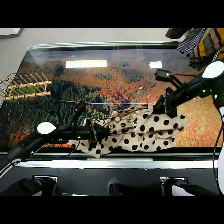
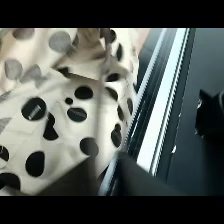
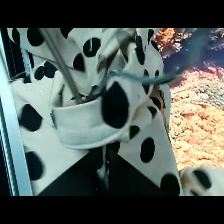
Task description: Fold the clothes and pants, and hang the long-sleeved shirts on hangers.
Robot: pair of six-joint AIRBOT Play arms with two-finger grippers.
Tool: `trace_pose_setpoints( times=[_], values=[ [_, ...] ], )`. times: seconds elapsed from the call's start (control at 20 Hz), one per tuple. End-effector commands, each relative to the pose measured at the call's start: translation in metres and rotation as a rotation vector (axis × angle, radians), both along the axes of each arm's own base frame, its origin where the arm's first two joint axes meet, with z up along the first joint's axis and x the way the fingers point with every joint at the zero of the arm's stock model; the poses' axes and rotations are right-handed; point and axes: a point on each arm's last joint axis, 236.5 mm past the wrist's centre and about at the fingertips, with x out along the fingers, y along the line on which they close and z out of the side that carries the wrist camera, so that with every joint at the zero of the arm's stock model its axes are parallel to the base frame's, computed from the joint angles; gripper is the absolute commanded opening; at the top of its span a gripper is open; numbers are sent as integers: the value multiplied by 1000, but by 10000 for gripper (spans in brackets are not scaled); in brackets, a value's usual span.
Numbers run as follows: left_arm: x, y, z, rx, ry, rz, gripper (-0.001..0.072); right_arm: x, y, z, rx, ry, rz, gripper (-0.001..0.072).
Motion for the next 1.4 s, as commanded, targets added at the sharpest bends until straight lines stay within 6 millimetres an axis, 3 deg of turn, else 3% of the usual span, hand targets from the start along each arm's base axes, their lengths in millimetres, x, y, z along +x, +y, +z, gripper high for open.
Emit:
trace_pose_setpoints(
  times=[0.0, 0.05, 0.15, 0.3, 0.4, 0.6, 0.8, 0.95, 1.1, 1.25, 1.35],
  values=[
    [19, 6, -4, 13, 32, 99, 476, -4, -3, 8, -18, -26, -2, 14],
    [32, 12, -4, 11, 61, 168, 593, -4, -6, 11, -32, -44, -16, 14],
    [58, 31, -1, -23, 171, 320, 720, 1, -12, 19, -63, -98, -58, 14],
    [92, 73, 4, -133, 430, 539, 720, 9, -16, 37, -76, -182, -136, 14],
    [94, 85, 3, -174, 554, 571, 720, 18, -16, 53, -59, -227, -236, 14],
    [71, 63, -18, -147, 679, 548, 720, 28, -17, 75, -17, -263, -399, 15],
    [49, 20, -50, -94, 753, 516, 720, 28, -17, 75, -3, -229, -446, 15],
    [46, 4, -74, -74, 789, 537, 715, 25, -16, 74, -3, -206, -455, 15],
    [47, -7, -74, -119, 798, 519, 713, 22, -16, 73, -4, -188, -463, 16],
    [52, -9, -73, -139, 793, 519, 579, 22, -16, 73, -2, -183, -471, 16],
    [56, -11, -71, -142, 789, 518, 543, 22, -16, 73, -2, -182, -471, 16]
  ],
)
